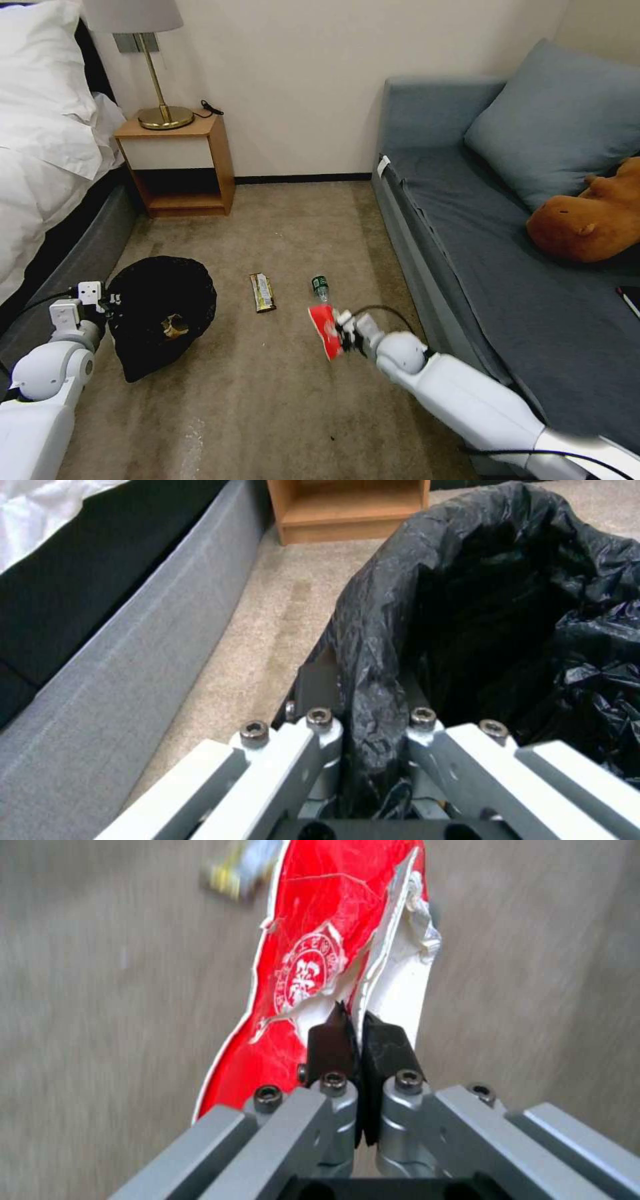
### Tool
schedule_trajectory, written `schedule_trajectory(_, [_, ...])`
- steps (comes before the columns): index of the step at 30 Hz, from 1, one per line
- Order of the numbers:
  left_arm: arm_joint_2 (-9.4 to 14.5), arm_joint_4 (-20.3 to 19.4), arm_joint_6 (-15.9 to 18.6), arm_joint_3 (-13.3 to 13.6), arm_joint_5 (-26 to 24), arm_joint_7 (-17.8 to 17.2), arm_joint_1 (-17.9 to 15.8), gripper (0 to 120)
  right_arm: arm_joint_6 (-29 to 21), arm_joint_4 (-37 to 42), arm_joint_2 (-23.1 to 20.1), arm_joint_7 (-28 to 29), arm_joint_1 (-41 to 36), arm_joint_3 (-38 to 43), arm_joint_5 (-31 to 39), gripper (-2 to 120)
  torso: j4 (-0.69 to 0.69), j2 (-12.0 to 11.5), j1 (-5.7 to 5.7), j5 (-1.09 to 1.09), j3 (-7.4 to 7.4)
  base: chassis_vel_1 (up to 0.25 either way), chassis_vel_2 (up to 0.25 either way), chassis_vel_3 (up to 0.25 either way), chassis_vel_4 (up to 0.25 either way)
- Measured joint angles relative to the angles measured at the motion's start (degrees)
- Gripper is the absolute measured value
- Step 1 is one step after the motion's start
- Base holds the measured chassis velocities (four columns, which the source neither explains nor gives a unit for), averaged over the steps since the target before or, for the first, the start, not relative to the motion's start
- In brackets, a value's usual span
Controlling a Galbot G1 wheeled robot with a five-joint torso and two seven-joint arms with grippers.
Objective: Pick up the trash bin, then pick up the garbage on the floor and place it into the trash bin.
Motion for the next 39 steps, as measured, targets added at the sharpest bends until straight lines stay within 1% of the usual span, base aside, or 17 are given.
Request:
schedule_trajectory(6, [-0.25,0.17,-0.08,0.24,0.01,0.07,-0.07,4,-0.42,3.34,1.03,0.01,3.74,3.02,2.27,0,0.00,0.00,0.00,0.00,0.00,0.000,0.000,0.000,0.000])
schedule_trajectory(12, [-0.41,-0.31,-0.07,0.57,-0.11,0.16,-0.09,4,-0.40,5.87,3.73,0.08,9.70,4.89,6.07,0,0.00,0.00,0.00,-0.01,0.00,0.000,0.000,0.000,0.000])
schedule_trajectory(15, [-0.50,-0.48,0.12,1.05,-0.18,0.19,-0.31,4,-0.18,6.49,7.40,0.18,16.05,3.23,10.20,0,0.00,0.00,0.00,-0.01,0.00,0.000,0.000,0.000,0.000])
schedule_trajectory(16, [-0.50,-0.48,0.12,1.05,-0.18,0.19,-0.31,4,-0.18,6.49,7.40,0.18,16.05,3.23,10.20,0,0.00,0.00,0.00,-0.01,0.00,0.000,0.000,0.000,0.000])
schedule_trajectory(17, [-0.64,-0.50,0.18,1.19,-0.18,0.18,-0.44,4,0.09,6.46,9.12,0.22,18.65,1.51,11.96,0,0.02,0.00,0.00,-0.01,0.00,0.000,0.000,0.000,0.000])
schedule_trajectory(19, [-0.69,-0.52,0.19,1.23,-0.18,0.18,-0.46,4,0.17,6.43,9.53,0.22,19.21,1.05,12.41,0,0.02,0.00,0.00,-0.02,0.00,0.000,0.000,0.000,0.000])
schedule_trajectory(21, [-0.85,-0.57,0.19,1.40,-0.18,0.18,-0.48,4,0.44,6.19,11.14,0.25,21.15,-0.67,14.35,0,0.01,0.00,0.00,-0.02,0.00,0.000,0.000,0.000,0.000])
schedule_trajectory(23, [-1.02,-0.94,-0.25,1.56,-0.46,0.17,-0.49,4,0.91,5.36,14.38,0.28,23.30,-3.82,17.14,0,0.01,0.00,0.00,-0.02,0.00,0.000,0.000,0.000,0.000])
schedule_trajectory(24, [-1.02,-0.94,-0.25,1.56,-0.46,0.17,-0.49,4,0.91,5.36,14.38,0.28,23.30,-3.82,17.14,0,0.01,0.00,0.00,-0.02,0.00,0.000,0.000,0.000,0.000])
schedule_trajectory(28, [-0.97,-1.40,-0.40,1.58,-1.06,0.26,-0.53,4,1.61,2.41,18.65,0.25,24.51,-7.06,18.68,0,0.00,0.00,0.00,-0.02,0.00,0.000,0.000,0.000,0.000])
schedule_trajectory(29, [-0.97,-1.40,-0.40,1.58,-1.06,0.26,-0.53,4,1.61,2.41,18.65,0.25,24.51,-7.06,18.68,0,0.00,0.00,0.00,-0.02,0.00,0.000,0.000,0.000,0.000])
schedule_trajectory(30, [-0.92,-1.53,-0.40,1.61,-1.19,0.29,-0.58,4,2.53,0.34,20.90,-0.03,24.76,-8.71,18.68,0,0.00,0.00,0.00,-0.02,0.00,0.000,0.000,0.000,0.000])
schedule_trajectory(31, [-0.92,-1.53,-0.40,1.61,-1.19,0.29,-0.58,4,2.53,0.34,20.90,-0.03,24.76,-8.71,18.68,0,0.00,0.00,0.00,-0.02,0.00,0.000,0.000,0.000,0.000])
schedule_trajectory(32, [-0.92,-1.62,-0.41,1.63,-1.28,0.29,-0.58,4,3.07,-1.44,22.69,-0.24,24.79,-9.64,18.49,0,0.00,0.00,0.00,-0.02,0.00,0.000,0.000,0.000,0.000])
schedule_trajectory(37, [-0.97,-1.67,-0.41,1.70,-1.36,0.39,-0.55,4,3.76,-3.75,25.03,-0.38,24.50,-10.71,17.80,0,0.01,0.00,0.00,-0.02,0.00,0.000,0.000,0.000,0.000])
schedule_trajectory(38, [-0.99,-1.67,-0.41,1.73,-1.46,0.51,-0.51,4,4.38,-6.26,27.45,-0.53,23.74,-11.66,16.77,0,0.00,0.00,0.00,-0.02,0.00,0.000,0.000,0.000,0.000])
schedule_trajectory(39, [-0.99,-1.67,-0.41,1.73,-1.55,0.54,-0.51,4,4.89,-7.44,28.46,-0.63,23.38,-12.22,16.23,0,0.01,0.00,0.00,-0.02,0.00,0.000,0.000,0.000,0.000])
